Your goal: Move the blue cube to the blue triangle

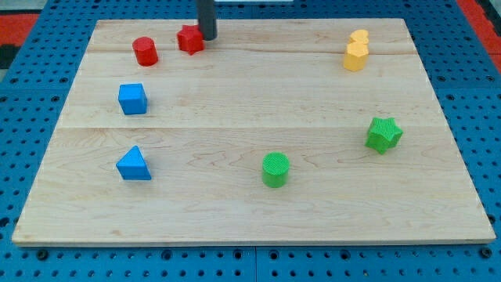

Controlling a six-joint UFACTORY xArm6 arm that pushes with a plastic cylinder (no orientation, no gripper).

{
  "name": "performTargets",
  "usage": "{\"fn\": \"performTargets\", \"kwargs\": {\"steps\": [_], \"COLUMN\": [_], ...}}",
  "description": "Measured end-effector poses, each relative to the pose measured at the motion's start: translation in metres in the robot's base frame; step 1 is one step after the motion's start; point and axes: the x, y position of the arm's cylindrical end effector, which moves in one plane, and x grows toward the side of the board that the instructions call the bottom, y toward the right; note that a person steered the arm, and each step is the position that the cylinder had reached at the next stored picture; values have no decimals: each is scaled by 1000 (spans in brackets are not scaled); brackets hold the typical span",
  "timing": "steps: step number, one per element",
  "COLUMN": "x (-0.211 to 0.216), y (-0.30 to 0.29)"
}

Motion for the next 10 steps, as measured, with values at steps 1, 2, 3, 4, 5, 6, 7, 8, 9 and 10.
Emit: {"fn": "performTargets", "kwargs": {"steps": [1, 2, 3, 4, 5, 6, 7, 8, 9, 10], "x": [14, 20, 35, 50, 99, 113, 118, 139, 159, 182], "y": [-42, -70, -37, -11, -39, -83, -98, -98, -98, -95]}}
